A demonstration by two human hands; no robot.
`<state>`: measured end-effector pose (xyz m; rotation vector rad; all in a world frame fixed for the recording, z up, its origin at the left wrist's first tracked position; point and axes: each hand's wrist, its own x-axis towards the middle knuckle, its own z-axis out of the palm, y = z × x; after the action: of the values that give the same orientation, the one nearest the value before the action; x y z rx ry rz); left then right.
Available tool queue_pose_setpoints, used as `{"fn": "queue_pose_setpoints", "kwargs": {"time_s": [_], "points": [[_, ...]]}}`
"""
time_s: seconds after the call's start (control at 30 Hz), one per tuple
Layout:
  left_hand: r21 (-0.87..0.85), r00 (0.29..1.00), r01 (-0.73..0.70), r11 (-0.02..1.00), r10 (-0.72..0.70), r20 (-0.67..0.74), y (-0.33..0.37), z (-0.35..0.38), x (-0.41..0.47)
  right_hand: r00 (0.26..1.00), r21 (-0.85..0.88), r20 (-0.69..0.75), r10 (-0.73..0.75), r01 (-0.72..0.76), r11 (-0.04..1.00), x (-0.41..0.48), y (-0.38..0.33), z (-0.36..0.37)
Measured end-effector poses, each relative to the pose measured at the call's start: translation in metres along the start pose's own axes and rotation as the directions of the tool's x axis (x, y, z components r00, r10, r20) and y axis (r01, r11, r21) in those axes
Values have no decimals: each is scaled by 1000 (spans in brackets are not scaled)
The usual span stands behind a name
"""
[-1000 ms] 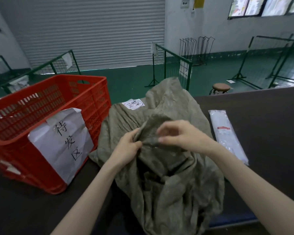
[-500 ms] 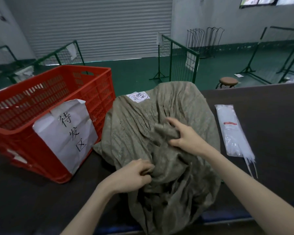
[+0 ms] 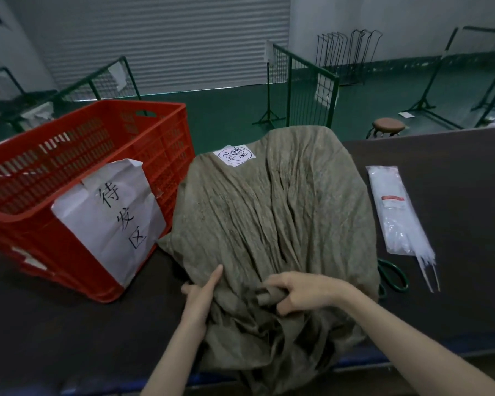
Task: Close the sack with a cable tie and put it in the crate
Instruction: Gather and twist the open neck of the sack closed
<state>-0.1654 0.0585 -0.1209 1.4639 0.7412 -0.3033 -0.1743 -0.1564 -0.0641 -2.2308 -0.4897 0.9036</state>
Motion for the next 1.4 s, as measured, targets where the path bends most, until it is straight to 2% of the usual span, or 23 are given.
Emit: {"fn": "queue_pose_setpoints", "kwargs": {"time_s": [0.07,0.13,0.23,0.27,0.33,0.37,0.4,0.47,0.5,0.53,0.6,0.67,0.7,0.77,0.8,0.87,0.97,1.03,1.1,1.2,1.3,1.4], "points": [[-75,985,102,992,-90,150,-8,6,7,994,8,106,4,-5,1000,1,-1,3],[-12,950,140,990,-131,285,-14,12,14,981,49,191,36,-46,998,1,-2,3],[41,875,164,986,-165,455,-10,23,6,981,212,186,49,-88,973,-7,3,2],[48,873,122,991,-130,471,-6,25,3,991,335,127,32,-73,939,-12,6,2],[65,904,-19,998,-11,427,1,28,2,995,621,-97,18,46,782,-20,7,2],[67,910,-79,995,45,412,6,29,0,965,687,-260,44,153,711,-21,9,2],[74,916,-120,990,82,394,9,31,0,898,673,-431,95,249,696,-22,12,1],[117,928,-166,979,115,354,14,38,-3,691,509,-700,179,306,805,-18,26,-1],[128,934,-175,976,124,336,15,43,-2,616,425,-763,196,249,870,-16,35,-3],[125,937,-181,976,132,324,15,47,-3,592,372,-779,206,173,912,-15,42,-4],[93,938,-177,980,139,316,14,56,-2,653,381,-715,249,67,922,-20,53,-4],[27,935,-141,990,124,332,12,62,0,771,387,-600,214,45,921,-28,57,0],[-15,931,-113,993,111,348,11,65,-1,824,334,-541,169,26,942,-31,59,3],[-85,919,-36,996,67,390,10,70,-2,910,100,-384,157,-128,987,-35,57,8],[-101,907,10,995,34,420,11,72,-5,928,-45,-329,178,-204,978,-35,54,9],[-139,860,124,982,-36,510,15,74,-16,927,-220,-337,165,-247,944,-36,41,9],[-309,806,213,927,12,591,21,80,-19,916,-332,-401,4,-150,931,-38,20,9],[-334,799,232,914,17,601,26,81,-14,938,-392,-337,-87,-56,918,-36,14,13],[-289,798,240,927,-19,603,32,82,-9,945,-360,-285,-159,48,932,-30,12,23],[-145,840,163,976,-60,540,38,84,-5,936,-226,-290,-198,134,965,-23,11,29],[-13,880,75,997,-60,471,42,85,-6,942,-89,-274,-195,177,980,-18,8,28],[52,924,8,999,-27,380,42,87,-7,954,-29,-247,-171,169,985,-14,5,24]]}}
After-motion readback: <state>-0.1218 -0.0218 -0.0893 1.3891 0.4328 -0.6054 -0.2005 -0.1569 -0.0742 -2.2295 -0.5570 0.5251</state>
